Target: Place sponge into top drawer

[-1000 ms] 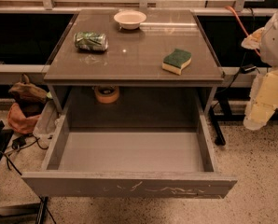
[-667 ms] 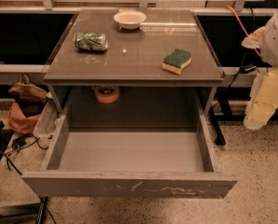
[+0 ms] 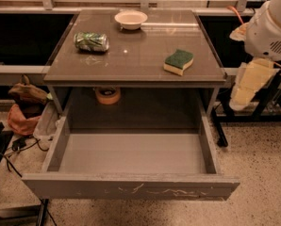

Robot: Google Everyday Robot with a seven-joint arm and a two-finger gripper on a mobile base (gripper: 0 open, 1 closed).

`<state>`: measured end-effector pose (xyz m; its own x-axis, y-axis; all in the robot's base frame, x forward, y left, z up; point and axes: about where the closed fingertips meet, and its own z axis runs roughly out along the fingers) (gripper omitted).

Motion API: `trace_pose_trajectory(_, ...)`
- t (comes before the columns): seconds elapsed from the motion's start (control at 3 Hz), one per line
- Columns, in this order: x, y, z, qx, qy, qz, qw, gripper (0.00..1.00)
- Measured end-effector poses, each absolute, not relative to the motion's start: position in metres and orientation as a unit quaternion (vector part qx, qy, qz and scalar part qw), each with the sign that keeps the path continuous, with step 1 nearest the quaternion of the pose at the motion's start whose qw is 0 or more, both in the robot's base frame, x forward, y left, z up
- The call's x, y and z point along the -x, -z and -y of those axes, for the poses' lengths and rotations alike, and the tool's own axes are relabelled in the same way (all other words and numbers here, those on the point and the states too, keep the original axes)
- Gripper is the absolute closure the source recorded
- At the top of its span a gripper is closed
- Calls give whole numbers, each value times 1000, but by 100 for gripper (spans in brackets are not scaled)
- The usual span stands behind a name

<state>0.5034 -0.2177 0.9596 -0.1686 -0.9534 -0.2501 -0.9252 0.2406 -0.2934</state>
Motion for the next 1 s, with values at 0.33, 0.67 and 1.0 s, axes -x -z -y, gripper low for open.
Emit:
trace_pose_trajectory(0.33, -562, -945, 215, 624, 32, -750, 217, 0)
trace_pose_trajectory(0.67, -562, -945, 215, 624, 32, -750, 217, 0)
trace_pose_trajectory(1.0, -573, -941, 209, 632, 25, -741, 224, 0)
